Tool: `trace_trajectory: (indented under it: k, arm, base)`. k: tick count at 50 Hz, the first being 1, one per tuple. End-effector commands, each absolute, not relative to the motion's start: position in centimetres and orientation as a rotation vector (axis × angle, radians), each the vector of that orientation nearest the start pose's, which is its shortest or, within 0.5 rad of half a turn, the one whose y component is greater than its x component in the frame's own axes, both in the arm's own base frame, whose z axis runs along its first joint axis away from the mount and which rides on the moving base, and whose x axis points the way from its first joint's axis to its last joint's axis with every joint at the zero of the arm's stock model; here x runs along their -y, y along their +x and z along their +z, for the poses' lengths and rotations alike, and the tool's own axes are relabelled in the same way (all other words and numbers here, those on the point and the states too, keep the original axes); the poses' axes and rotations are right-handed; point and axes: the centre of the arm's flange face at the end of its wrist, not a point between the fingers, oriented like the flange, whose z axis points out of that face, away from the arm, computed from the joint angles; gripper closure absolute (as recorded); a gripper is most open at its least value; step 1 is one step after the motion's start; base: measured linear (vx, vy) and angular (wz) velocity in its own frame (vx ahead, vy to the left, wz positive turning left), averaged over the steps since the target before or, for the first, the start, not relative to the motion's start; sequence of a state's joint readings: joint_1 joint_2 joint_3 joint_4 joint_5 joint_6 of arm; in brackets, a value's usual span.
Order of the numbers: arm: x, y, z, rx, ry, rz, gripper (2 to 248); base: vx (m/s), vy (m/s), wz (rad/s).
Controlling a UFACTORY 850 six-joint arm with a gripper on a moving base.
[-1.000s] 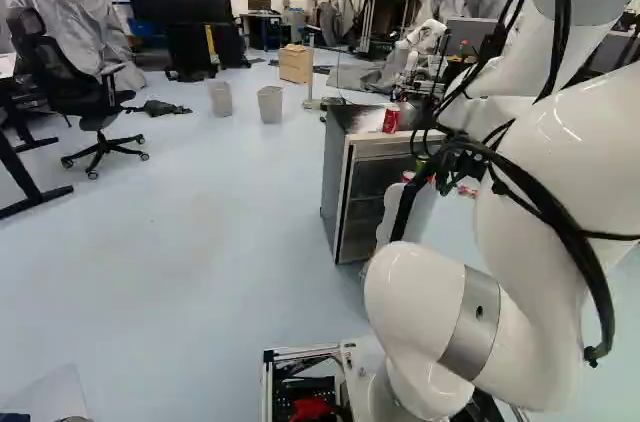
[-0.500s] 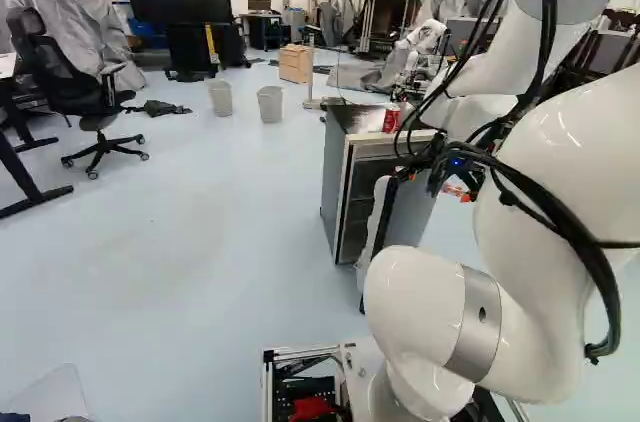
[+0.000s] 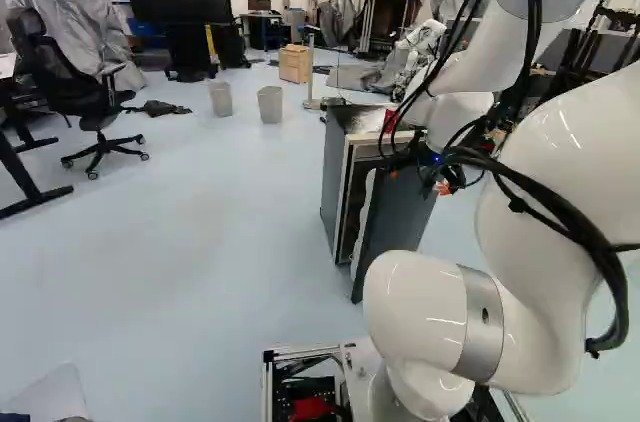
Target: Grab a drink from the fridge
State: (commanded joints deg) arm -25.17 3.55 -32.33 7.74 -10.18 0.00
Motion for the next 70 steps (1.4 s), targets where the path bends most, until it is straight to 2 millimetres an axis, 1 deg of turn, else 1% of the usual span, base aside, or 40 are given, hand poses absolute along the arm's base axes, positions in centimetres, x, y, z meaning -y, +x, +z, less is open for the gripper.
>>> trace_trajectory:
  k: [17,56,63,70]
  arm:
    - [13.6,37.0,41.5,-0.743,-2.998,-0.707,3]
    - [7.8,42.1,41.6,-0.48,-3.013,-0.703,3]
    - [7.4,42.2,41.6,-0.466,-3.013,-0.703,3]
    - [7.2,41.2,41.6,-0.465,-3.013,-0.701,3]
  base:
    - [0.0,0.0,0.0]
    - [0.0,0.0,0.0]
    - [0.0,0.0,0.0]
    - [0.0,0.0,0.0]
